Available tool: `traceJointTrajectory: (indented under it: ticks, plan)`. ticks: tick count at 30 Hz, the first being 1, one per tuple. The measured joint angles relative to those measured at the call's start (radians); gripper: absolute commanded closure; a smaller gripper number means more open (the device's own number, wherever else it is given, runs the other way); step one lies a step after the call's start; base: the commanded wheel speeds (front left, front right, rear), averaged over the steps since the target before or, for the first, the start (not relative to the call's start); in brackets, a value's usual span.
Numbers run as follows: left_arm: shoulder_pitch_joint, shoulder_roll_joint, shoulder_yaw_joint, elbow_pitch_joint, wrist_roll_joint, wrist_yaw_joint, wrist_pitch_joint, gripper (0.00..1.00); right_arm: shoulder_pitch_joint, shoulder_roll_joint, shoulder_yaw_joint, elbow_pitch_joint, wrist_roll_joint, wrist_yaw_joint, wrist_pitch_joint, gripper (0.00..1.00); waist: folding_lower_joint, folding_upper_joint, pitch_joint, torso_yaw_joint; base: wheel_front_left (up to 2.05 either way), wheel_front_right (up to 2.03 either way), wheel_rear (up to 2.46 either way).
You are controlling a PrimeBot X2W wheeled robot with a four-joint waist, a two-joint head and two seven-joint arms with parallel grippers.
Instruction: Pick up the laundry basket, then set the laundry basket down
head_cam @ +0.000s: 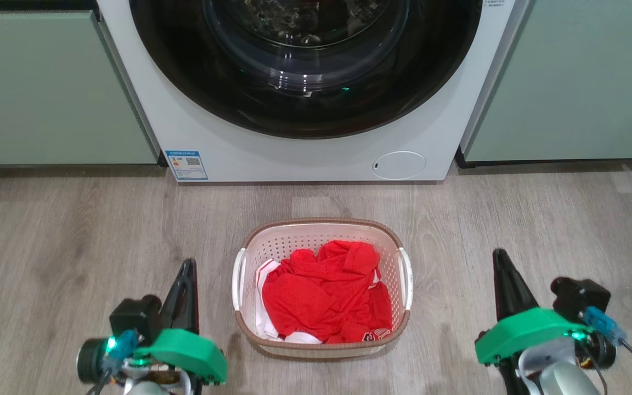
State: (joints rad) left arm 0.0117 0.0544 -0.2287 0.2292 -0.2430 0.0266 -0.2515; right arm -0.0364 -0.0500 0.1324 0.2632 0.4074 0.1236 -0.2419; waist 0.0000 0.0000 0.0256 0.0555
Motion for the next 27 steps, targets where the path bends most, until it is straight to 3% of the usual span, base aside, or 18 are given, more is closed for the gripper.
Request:
traceJointTrajectory:
  ticks: [27]
  plan:
    - [-0.007, 0.004, 0.039, 0.011, -0.313, -0.028, 0.063, 1.0, 0.002, -0.001, -0.035, 0.001, 0.273, 0.0, 0.058, 1.0, 0.0, 0.0, -0.005, -0.012, 0.0, 0.0, 0.0]
